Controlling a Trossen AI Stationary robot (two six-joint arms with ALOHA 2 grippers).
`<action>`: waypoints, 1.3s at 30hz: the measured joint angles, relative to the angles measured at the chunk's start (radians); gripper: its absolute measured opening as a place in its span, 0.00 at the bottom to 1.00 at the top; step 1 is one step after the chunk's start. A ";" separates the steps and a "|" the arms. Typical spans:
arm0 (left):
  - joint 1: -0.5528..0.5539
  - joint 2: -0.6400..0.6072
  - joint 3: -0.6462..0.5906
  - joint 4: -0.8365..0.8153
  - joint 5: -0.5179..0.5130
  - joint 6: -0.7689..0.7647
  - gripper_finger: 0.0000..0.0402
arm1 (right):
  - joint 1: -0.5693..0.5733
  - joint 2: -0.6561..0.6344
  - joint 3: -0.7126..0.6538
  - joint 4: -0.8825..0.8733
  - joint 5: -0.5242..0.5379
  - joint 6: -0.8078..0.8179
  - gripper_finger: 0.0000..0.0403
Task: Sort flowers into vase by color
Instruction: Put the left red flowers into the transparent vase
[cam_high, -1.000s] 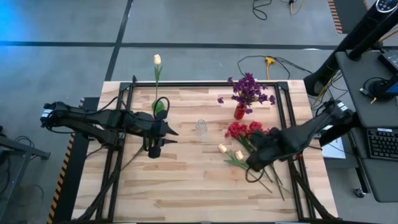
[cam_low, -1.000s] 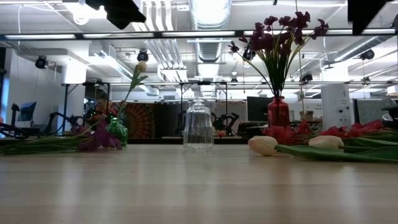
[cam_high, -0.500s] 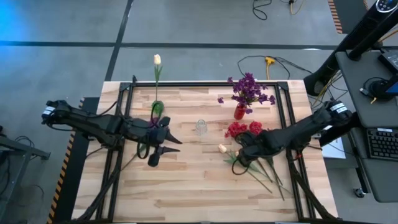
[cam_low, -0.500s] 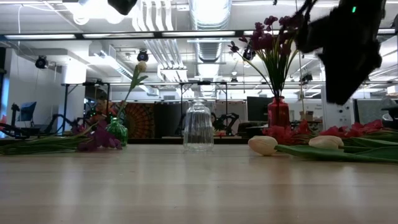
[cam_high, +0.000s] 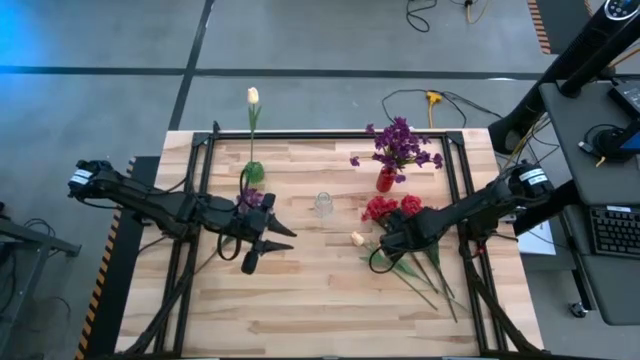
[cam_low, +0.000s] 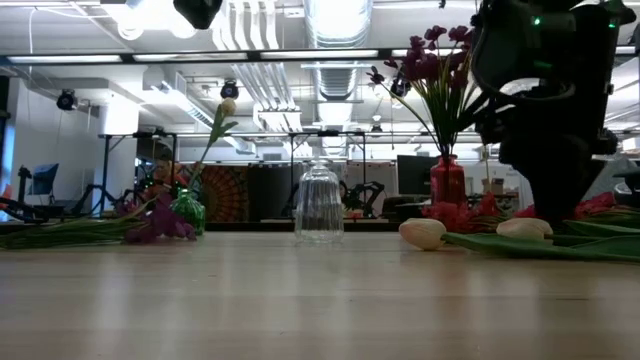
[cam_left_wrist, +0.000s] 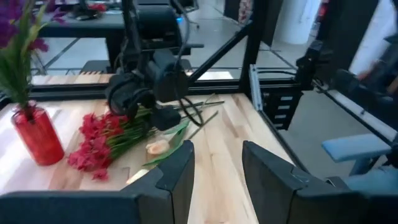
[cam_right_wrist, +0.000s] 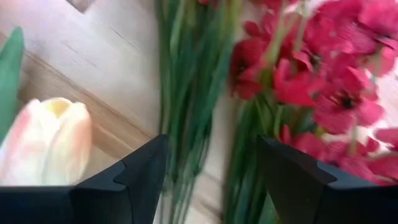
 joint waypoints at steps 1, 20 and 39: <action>0.000 0.000 -0.001 0.003 -0.011 -0.008 0.29 | 0.000 0.004 0.000 0.016 0.001 -0.006 0.59; 0.000 0.009 -0.002 0.050 -0.043 -0.025 0.29 | -0.008 0.103 0.001 0.114 0.030 -0.015 0.34; 0.000 0.050 -0.002 0.040 -0.044 -0.008 0.29 | -0.008 0.038 -0.002 0.103 0.030 -0.014 0.05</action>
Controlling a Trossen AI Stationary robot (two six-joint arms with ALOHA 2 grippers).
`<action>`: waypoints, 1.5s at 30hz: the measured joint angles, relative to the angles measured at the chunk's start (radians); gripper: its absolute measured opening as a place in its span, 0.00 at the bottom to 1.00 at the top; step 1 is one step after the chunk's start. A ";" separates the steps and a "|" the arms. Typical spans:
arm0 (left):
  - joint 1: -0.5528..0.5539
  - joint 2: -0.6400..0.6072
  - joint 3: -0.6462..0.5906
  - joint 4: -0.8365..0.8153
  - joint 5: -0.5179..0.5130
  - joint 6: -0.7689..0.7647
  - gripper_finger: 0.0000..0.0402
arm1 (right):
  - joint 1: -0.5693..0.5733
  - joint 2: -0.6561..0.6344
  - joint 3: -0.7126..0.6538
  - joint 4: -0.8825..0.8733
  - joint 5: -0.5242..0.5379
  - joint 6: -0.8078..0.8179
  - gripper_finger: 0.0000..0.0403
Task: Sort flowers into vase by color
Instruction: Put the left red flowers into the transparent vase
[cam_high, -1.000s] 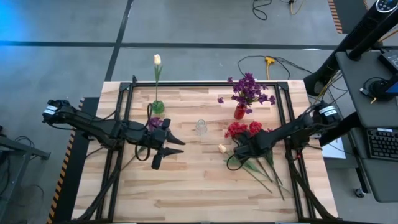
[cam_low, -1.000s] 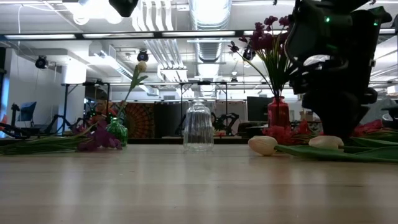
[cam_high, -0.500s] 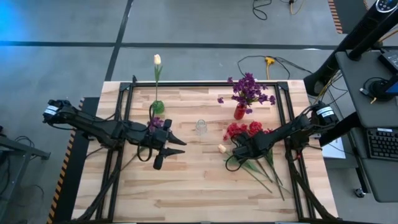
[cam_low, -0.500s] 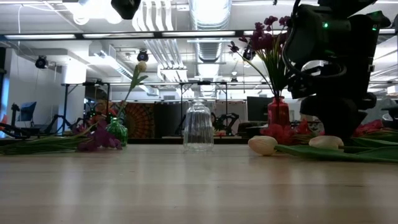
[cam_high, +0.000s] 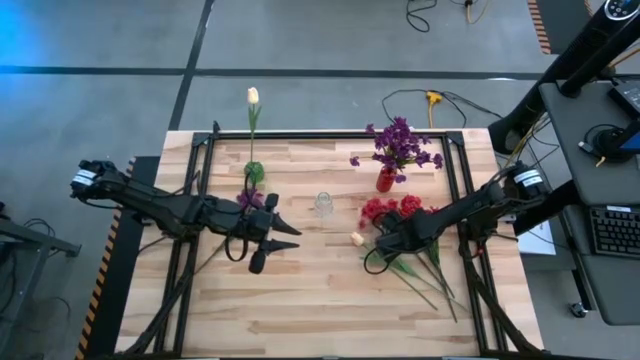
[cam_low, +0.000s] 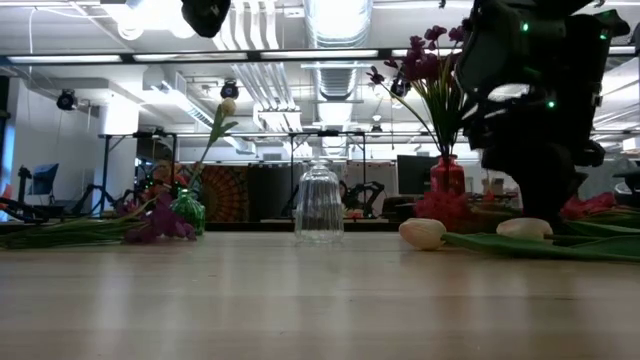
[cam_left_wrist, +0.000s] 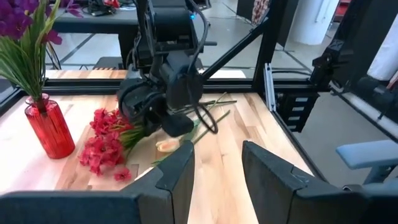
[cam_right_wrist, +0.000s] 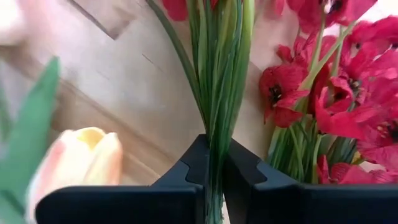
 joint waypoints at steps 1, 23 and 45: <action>0.001 -0.004 0.000 -0.012 -0.001 0.003 0.29 | 0.000 -0.013 0.004 -0.006 0.000 -0.003 0.05; 0.002 -0.053 0.000 -0.327 -0.201 0.133 0.29 | 0.021 -0.223 0.257 0.350 0.286 -0.596 0.05; 0.014 -0.154 -0.115 -0.140 0.028 0.369 0.20 | -0.121 -0.134 0.010 1.715 -0.013 -1.260 0.05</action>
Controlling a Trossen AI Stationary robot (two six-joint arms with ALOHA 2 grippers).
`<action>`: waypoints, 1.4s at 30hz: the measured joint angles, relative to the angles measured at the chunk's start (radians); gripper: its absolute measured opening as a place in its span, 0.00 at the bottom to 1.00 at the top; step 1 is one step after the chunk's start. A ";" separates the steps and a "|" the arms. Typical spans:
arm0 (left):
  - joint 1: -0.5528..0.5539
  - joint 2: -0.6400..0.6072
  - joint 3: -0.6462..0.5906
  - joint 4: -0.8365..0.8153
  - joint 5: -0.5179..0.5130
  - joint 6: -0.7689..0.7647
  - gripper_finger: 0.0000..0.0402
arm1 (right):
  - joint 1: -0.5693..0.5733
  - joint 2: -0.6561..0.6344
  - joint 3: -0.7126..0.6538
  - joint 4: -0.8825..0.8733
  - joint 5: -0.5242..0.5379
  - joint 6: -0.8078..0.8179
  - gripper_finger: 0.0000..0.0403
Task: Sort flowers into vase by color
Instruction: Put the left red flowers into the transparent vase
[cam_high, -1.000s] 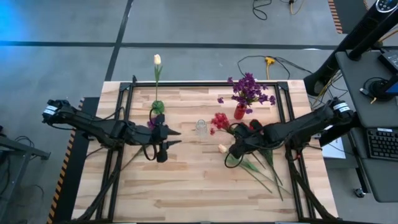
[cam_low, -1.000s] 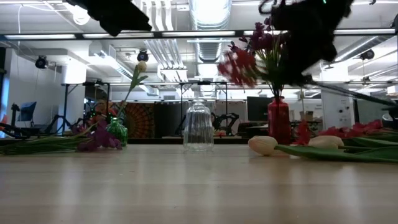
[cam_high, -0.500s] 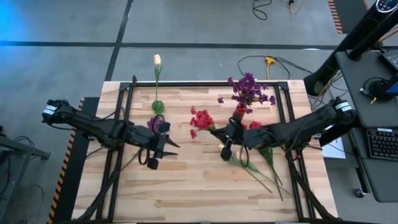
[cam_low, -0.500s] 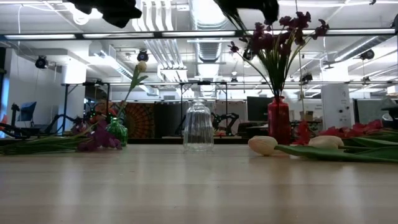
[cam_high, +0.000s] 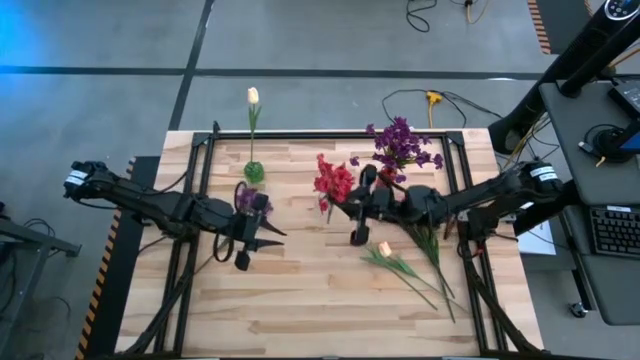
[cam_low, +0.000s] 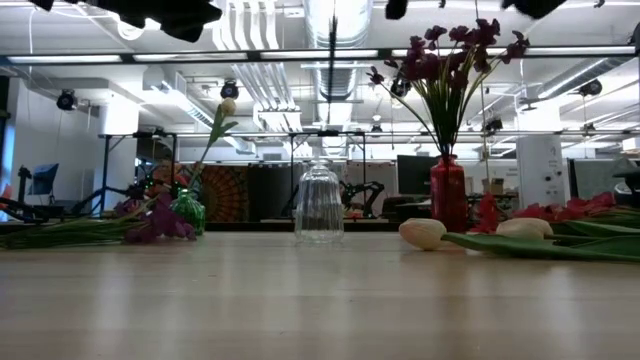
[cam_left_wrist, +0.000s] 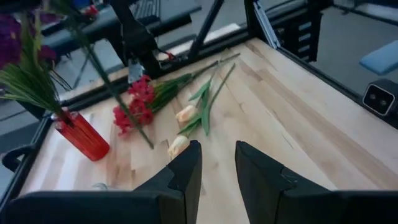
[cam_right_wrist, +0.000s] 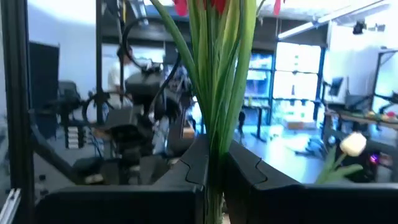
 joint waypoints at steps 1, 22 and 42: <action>0.004 -0.016 -0.016 0.012 0.000 0.001 0.20 | -0.018 0.012 0.000 0.025 -0.025 0.007 0.05; 0.032 -0.260 -0.149 0.137 -0.285 -0.022 0.20 | -0.144 0.070 -0.003 0.136 -0.069 -0.052 0.05; 0.032 -0.257 -0.152 0.138 -0.289 -0.012 0.20 | -0.167 0.123 -0.003 0.110 -0.038 -0.080 0.05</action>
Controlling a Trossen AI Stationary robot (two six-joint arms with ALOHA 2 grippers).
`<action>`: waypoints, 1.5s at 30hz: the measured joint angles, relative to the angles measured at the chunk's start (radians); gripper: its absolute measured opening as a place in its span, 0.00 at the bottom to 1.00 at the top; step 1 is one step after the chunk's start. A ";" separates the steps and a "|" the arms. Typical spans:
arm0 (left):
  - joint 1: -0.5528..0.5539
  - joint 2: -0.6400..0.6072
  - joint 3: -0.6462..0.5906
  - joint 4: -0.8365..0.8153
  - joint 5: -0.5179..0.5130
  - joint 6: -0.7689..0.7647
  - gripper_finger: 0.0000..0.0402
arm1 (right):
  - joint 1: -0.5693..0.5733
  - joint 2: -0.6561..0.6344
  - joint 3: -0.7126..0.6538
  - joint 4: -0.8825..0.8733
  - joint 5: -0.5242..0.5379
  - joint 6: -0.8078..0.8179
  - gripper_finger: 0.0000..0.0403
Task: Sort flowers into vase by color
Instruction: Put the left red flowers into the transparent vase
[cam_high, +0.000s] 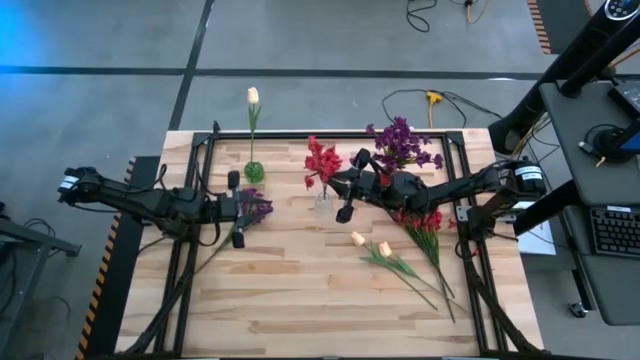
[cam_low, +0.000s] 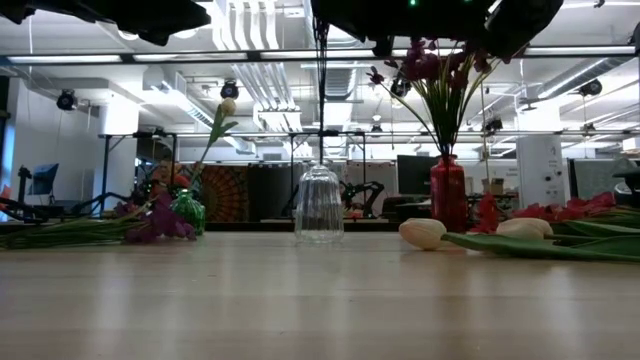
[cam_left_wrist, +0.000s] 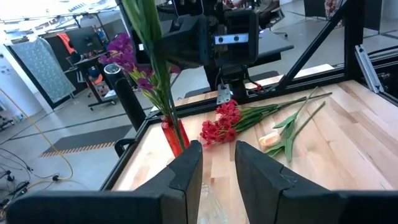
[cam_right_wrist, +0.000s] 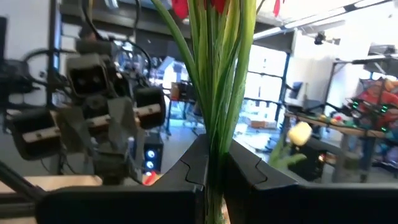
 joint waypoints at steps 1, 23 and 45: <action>0.000 0.000 0.000 0.000 0.000 0.000 0.20 | 0.000 0.000 0.000 -0.007 0.006 -0.002 0.05; 0.000 0.000 0.000 0.000 0.000 0.000 0.20 | 0.000 0.000 0.000 -0.021 0.008 0.013 0.06; 0.000 0.000 0.000 0.000 0.000 0.000 0.20 | 0.000 0.000 0.000 -0.026 0.024 0.013 0.22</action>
